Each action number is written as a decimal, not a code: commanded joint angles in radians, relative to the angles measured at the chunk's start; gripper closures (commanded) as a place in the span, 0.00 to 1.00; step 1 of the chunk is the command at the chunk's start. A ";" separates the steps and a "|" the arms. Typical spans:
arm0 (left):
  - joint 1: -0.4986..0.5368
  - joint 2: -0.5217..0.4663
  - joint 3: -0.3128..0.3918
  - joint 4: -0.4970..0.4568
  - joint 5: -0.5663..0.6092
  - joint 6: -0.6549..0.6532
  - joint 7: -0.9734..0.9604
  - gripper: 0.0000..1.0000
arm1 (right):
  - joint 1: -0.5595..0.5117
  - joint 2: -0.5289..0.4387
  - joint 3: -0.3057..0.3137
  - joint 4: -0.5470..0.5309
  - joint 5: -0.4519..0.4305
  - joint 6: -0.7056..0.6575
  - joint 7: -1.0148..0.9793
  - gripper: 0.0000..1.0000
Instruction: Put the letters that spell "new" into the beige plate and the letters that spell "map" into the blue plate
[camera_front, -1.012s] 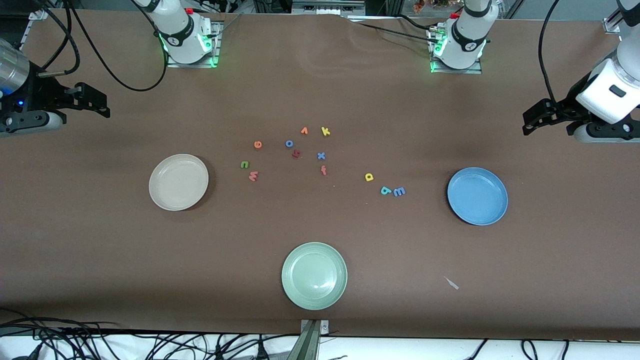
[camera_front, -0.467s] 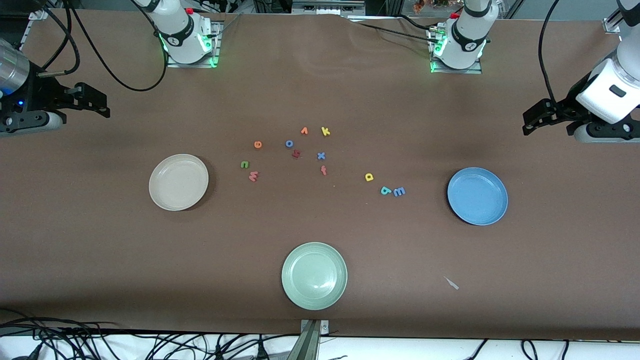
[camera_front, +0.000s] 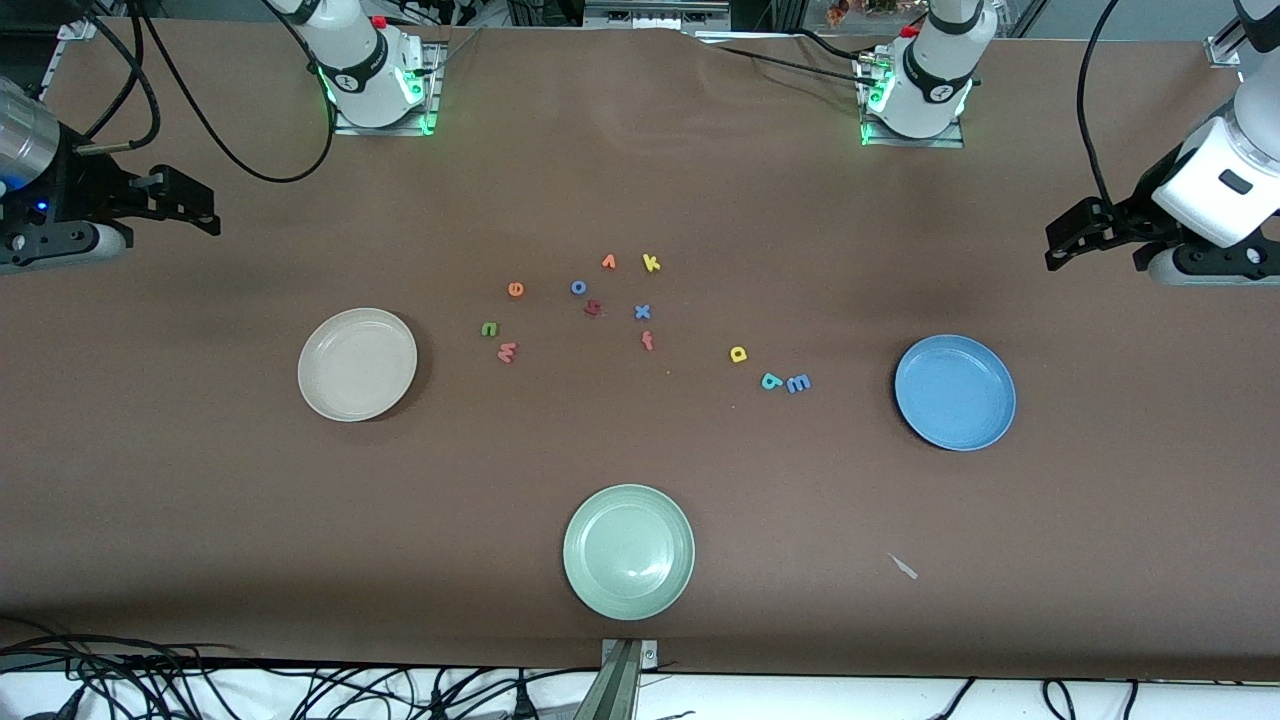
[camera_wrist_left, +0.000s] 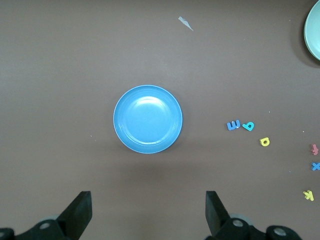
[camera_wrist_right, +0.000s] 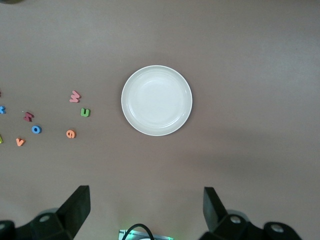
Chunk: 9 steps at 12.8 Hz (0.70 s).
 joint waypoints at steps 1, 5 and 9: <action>0.000 0.012 -0.006 0.031 0.033 -0.023 0.003 0.00 | -0.006 0.011 0.003 0.028 -0.014 -0.017 0.000 0.00; 0.000 0.012 -0.006 0.031 0.033 -0.027 0.001 0.00 | -0.006 0.011 0.003 0.028 -0.014 -0.017 0.000 0.00; 0.000 0.012 -0.008 0.031 0.033 -0.031 0.001 0.00 | -0.006 0.011 0.003 0.028 -0.014 -0.017 0.000 0.00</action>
